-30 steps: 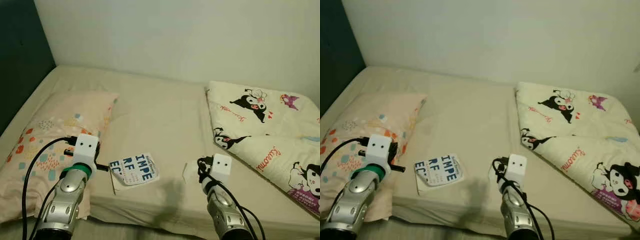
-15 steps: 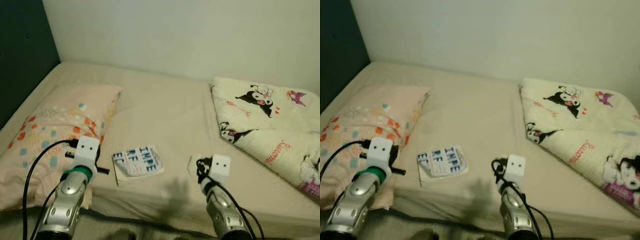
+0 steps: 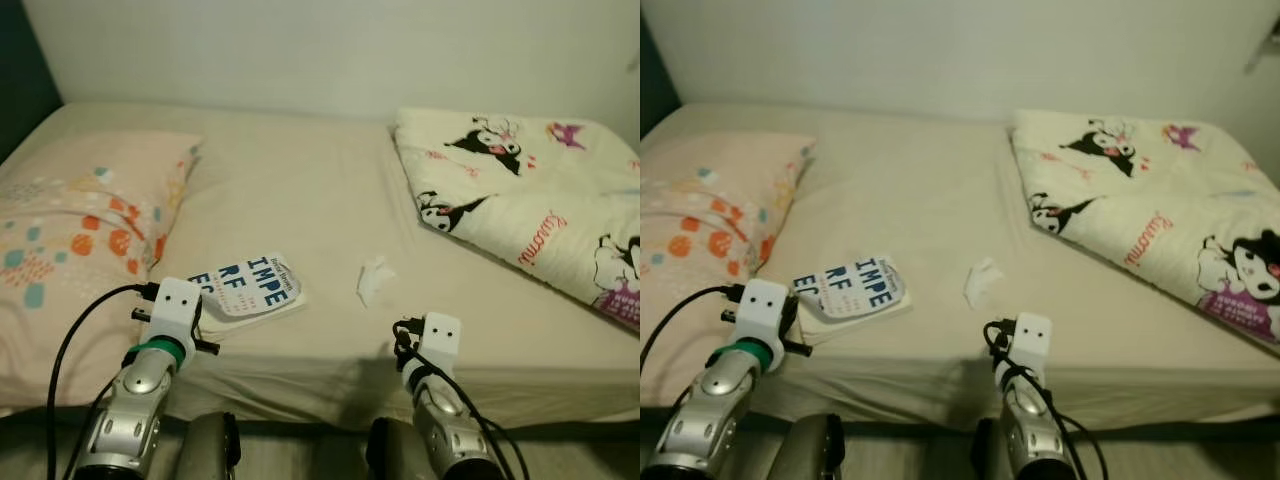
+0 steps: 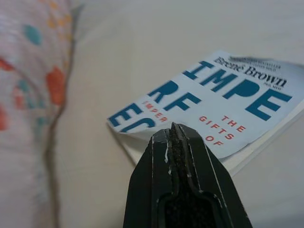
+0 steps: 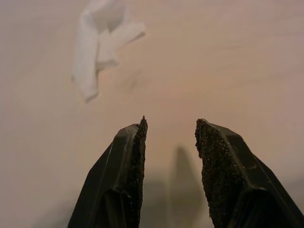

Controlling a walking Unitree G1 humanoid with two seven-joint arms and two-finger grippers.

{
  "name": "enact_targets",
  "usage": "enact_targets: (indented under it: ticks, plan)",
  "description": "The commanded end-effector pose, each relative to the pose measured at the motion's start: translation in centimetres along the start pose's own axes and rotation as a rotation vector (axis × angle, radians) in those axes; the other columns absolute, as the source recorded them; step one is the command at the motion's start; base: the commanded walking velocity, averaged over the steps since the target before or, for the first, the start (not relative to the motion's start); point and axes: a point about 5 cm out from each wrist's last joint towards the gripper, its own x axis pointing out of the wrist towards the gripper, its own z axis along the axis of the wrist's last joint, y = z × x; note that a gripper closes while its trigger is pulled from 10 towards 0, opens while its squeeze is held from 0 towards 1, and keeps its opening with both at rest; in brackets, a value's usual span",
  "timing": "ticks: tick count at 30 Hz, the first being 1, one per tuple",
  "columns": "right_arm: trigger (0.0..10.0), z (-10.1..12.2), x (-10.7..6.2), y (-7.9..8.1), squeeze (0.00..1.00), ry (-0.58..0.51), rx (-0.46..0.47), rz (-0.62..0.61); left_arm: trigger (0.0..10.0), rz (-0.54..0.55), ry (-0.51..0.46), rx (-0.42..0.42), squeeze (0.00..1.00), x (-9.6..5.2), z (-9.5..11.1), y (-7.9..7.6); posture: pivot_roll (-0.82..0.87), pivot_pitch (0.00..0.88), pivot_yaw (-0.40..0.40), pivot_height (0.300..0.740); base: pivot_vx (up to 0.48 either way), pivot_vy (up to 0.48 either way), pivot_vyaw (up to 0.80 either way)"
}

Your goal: Clean up the room

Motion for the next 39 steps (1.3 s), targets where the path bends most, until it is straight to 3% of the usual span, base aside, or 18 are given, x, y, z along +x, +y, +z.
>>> enact_targets:
  ticks: [1,10,11,12,13,23,28,39]
  plan:
    - [10.0,0.4,0.3,0.5,0.00,-0.014,0.004,0.016,10.0,0.000,0.001,0.014,0.00,-0.5,-0.2,0.2,0.18,0.031,-0.030,0.520,0.000,0.000,0.00]
    - [10.0,2.9,1.6,2.3,0.00,-0.063,-0.015,0.065,10.0,-0.034,-0.044,0.095,0.00,-2.1,-0.7,0.7,0.21,0.077,-0.044,0.520,0.000,0.000,0.00]
    - [10.0,4.1,2.1,3.0,0.35,-0.086,-0.026,0.097,10.0,-0.052,-0.059,0.147,0.00,-3.5,-1.3,0.9,0.25,0.103,-0.062,0.520,0.000,0.000,0.00]
    - [10.0,4.1,2.1,3.0,0.35,-0.086,-0.026,0.097,10.0,-0.052,-0.059,0.147,0.00,-3.5,-1.3,0.9,0.25,0.103,-0.062,0.520,0.000,0.000,0.00]
    - [10.0,5.1,2.5,3.5,1.00,-0.107,-0.041,0.116,10.0,-0.047,-0.059,0.178,0.00,-4.4,-1.8,1.4,0.27,0.125,-0.069,0.520,0.000,0.000,0.00]
    - [10.0,6.4,2.9,4.1,1.00,-0.122,-0.054,0.126,10.0,-0.006,-0.087,0.183,0.00,-6.2,-1.3,2.6,0.32,0.175,-0.077,0.520,0.000,0.000,0.00]
    - [10.0,7.2,3.2,4.6,1.00,-0.129,-0.061,0.128,10.0,-0.020,-0.109,0.218,0.00,-8.0,-0.5,3.3,0.35,0.212,-0.064,0.520,0.000,0.000,0.00]
    - [10.0,7.4,3.2,5.4,1.00,-0.125,-0.111,0.119,10.0,-0.044,-0.112,0.243,0.00,-8.8,0.2,3.7,0.37,0.242,-0.055,0.520,0.000,0.000,0.00]
